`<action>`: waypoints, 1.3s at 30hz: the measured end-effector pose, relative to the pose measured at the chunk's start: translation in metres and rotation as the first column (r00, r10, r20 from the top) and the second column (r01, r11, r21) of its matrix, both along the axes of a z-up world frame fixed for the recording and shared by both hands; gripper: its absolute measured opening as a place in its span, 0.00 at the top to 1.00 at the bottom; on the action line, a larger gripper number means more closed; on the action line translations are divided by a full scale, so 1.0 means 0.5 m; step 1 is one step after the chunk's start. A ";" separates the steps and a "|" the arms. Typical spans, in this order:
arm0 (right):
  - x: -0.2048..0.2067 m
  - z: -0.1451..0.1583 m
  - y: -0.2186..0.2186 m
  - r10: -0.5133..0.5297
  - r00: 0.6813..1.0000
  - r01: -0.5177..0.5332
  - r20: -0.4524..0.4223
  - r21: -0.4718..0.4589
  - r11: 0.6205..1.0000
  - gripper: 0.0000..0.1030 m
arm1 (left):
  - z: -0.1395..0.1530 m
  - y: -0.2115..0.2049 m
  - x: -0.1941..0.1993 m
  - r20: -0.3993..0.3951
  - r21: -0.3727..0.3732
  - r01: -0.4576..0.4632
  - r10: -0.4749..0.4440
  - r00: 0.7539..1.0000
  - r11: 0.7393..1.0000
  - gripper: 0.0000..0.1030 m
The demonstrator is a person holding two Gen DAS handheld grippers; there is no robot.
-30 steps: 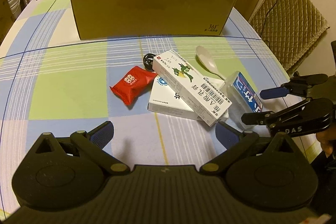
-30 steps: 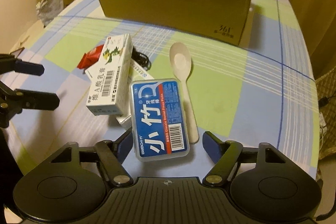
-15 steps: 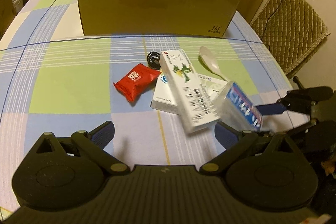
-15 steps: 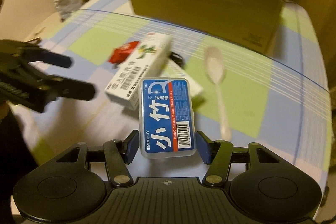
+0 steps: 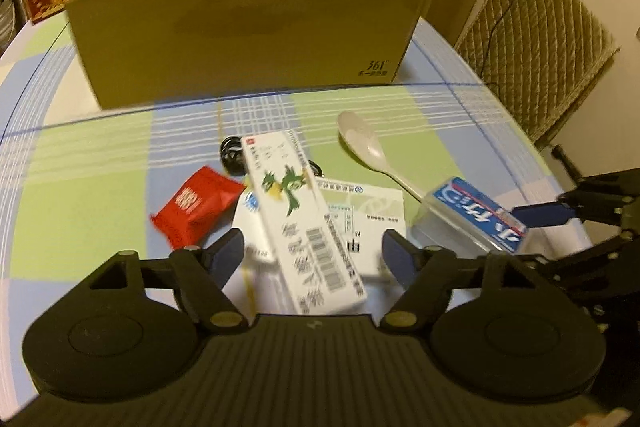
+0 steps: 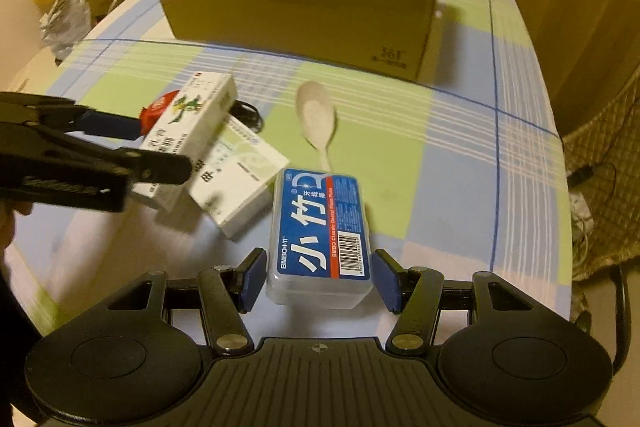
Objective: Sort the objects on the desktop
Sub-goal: 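Grasp the white bird-printed ointment box with the left tool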
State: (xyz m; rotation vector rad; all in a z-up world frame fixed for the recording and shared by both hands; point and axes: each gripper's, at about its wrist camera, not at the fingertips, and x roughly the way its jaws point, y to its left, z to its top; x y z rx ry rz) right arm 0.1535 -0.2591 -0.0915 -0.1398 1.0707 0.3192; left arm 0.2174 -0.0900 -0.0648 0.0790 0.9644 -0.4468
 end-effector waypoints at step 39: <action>0.032 -0.050 0.024 0.002 0.998 0.000 -0.069 0.023 1.000 0.41 | -0.042 0.005 -0.038 -0.009 0.116 0.087 -0.087 0.996 0.989 0.68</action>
